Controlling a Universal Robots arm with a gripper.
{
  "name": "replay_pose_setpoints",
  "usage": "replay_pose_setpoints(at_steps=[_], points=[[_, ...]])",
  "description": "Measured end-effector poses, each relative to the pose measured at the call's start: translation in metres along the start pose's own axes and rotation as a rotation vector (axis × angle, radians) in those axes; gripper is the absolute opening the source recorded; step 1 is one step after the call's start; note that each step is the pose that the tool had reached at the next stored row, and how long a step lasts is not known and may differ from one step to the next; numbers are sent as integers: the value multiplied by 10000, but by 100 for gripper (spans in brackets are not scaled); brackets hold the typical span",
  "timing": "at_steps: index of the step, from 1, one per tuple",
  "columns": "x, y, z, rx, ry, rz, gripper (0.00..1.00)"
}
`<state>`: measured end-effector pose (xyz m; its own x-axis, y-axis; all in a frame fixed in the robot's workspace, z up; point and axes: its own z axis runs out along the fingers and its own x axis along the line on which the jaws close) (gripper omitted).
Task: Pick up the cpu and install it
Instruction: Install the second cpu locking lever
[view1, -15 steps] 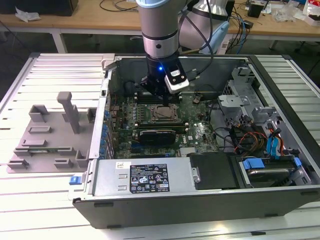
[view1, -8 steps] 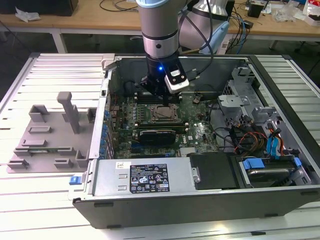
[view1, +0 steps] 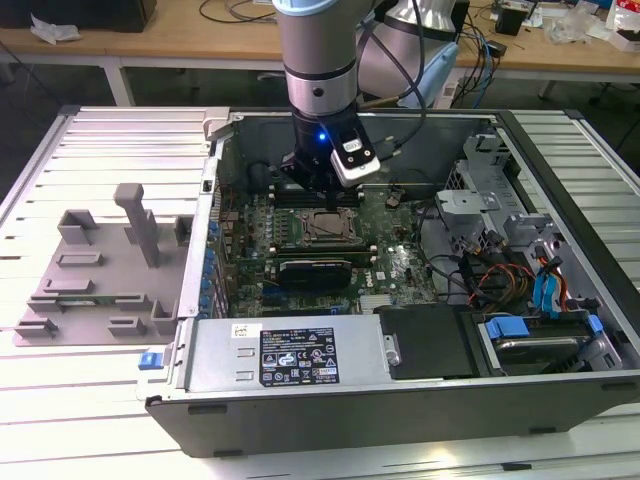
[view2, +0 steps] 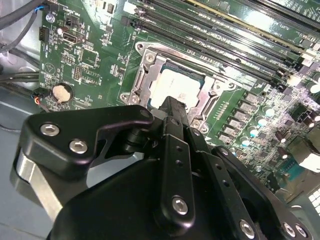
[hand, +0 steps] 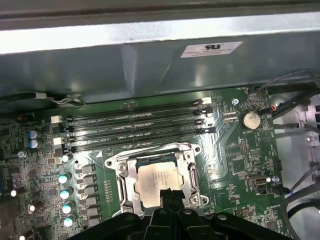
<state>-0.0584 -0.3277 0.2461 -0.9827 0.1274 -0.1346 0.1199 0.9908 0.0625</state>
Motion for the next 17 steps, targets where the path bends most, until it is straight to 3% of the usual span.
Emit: replay_pose_setpoints(at_steps=[1, 7, 17], points=[[1, -1, 0, 16, 29, -213, 11], [-1, -4, 2, 13, 31, -216, 11], [-4, -107, -3, 14, 31, -214, 11]])
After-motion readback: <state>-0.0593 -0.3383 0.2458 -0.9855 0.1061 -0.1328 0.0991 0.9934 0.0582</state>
